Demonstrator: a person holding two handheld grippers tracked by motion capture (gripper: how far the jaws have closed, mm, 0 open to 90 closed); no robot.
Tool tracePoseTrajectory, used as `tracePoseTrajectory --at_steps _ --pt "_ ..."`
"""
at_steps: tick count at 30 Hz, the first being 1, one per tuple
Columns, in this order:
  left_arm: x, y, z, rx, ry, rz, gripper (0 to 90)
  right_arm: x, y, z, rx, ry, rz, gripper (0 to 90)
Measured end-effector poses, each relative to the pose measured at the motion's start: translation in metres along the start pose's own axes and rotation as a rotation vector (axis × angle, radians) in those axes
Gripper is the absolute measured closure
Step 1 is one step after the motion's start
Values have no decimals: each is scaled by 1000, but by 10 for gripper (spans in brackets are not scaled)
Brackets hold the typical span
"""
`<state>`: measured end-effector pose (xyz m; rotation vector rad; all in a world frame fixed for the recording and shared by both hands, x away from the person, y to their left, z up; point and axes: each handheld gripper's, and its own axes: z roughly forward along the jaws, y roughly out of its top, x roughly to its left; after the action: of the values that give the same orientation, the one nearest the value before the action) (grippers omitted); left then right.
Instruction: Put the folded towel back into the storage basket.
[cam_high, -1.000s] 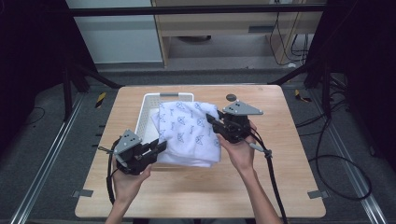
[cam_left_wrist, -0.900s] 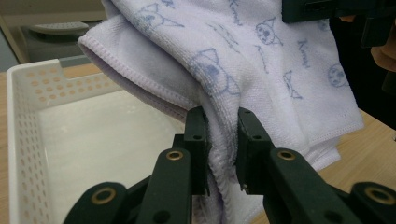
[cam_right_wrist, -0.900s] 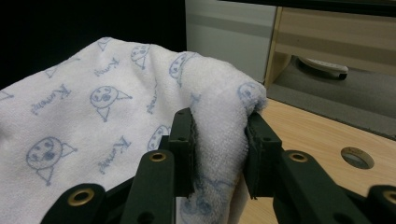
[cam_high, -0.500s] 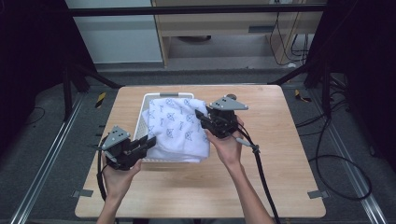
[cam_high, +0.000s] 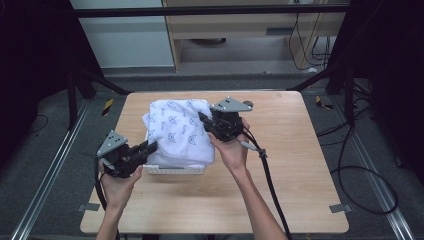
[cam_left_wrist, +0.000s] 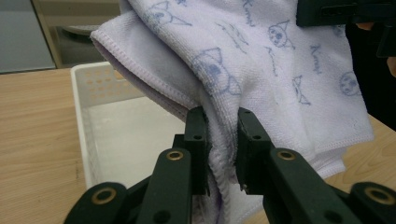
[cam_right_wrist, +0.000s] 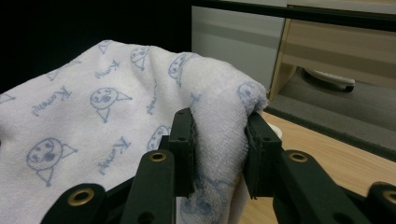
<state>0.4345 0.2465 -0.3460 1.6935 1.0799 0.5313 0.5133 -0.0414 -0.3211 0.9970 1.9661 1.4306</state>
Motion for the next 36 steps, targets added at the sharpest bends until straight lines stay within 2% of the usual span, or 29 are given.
tracePoseTrajectory --at_steps 8,36 --pt "11 1 -1 -4 24 -15 762 4 1 13 -3 10 16 684" --pt "39 -5 10 -15 99 -54 762 13 3 55 -1 5 -5 683"
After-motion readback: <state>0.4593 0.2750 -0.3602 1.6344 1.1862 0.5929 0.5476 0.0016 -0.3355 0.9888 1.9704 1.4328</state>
